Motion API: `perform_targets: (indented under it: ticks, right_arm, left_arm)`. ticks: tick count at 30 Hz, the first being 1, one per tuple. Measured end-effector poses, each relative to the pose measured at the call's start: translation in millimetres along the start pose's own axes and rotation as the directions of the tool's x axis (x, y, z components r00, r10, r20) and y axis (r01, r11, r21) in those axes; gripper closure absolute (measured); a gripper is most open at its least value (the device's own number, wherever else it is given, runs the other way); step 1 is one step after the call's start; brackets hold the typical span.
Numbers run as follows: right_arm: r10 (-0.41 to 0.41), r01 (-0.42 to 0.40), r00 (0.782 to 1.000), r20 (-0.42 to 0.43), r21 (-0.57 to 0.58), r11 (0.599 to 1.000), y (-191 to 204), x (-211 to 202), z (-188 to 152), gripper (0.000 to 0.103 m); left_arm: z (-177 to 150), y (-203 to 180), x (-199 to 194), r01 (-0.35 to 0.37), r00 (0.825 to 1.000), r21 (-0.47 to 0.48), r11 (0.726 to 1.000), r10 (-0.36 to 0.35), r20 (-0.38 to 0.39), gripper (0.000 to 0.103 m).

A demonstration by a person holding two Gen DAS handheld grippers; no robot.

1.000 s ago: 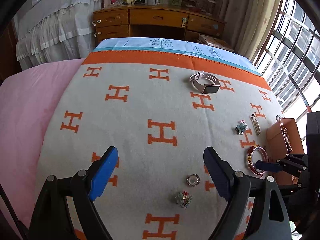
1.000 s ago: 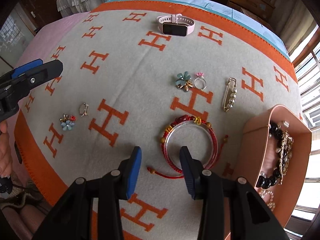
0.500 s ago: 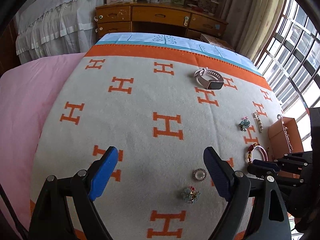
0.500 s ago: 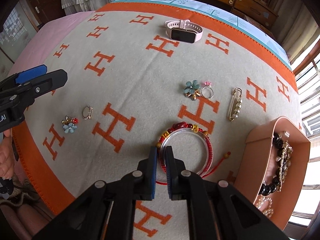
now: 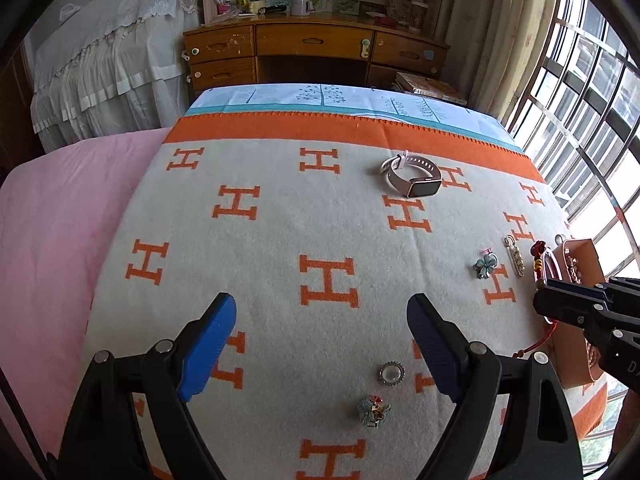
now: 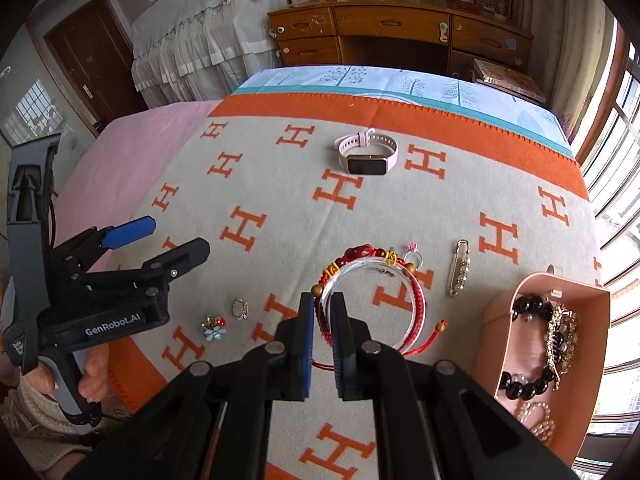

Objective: Organize jewelry
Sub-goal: 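Grasp the red string bangle with the right tool, then grasp the white smartwatch with left tool while right tool holds the red bangle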

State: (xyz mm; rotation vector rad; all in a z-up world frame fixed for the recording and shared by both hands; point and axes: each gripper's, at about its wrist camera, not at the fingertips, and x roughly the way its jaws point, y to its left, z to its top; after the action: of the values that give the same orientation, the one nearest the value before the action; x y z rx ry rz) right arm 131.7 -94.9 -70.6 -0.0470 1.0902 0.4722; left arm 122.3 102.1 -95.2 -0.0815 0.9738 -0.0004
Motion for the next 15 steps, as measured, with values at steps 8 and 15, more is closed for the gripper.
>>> perform_targets:
  ticks: [8, 15]
  right_arm:
    - [0.021, -0.027, 0.993, 0.119, 0.054, 0.998, -23, -27, 25, 0.095]
    - [0.031, -0.047, 0.982, 0.186, 0.078, 0.996, -41, -39, 43, 0.095]
  left_arm:
    - [39, -13, -5, -0.027, 0.998, 0.028, 0.999, 0.026, 0.052, 0.017]
    - [78, -21, 16, -0.068, 0.997, 0.065, 0.996, 0.066, 0.038, 0.017]
